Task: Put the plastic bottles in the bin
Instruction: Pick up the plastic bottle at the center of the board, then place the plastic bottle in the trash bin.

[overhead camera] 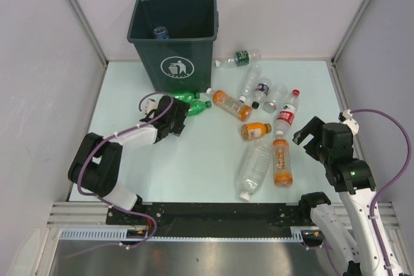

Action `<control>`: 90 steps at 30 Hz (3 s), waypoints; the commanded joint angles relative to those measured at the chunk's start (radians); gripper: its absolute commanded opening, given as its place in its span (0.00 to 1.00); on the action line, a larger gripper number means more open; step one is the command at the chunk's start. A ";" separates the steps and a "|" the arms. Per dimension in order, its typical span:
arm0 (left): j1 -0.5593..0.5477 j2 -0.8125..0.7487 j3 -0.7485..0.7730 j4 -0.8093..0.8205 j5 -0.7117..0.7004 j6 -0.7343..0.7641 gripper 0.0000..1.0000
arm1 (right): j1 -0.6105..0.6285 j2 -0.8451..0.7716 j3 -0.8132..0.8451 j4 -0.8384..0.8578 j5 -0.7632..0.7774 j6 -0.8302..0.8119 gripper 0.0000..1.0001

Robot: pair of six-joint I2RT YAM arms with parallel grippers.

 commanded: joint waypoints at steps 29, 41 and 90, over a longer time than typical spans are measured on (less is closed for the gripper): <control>0.085 0.270 0.073 0.302 0.056 -0.044 0.30 | -0.003 0.011 -0.002 0.022 0.020 0.013 0.99; 0.028 0.000 0.025 0.103 -0.103 0.077 0.02 | -0.004 -0.010 -0.001 0.016 0.012 0.013 0.99; 0.126 0.027 0.941 0.211 -0.129 0.906 0.08 | -0.004 -0.034 0.012 0.046 0.006 0.022 0.99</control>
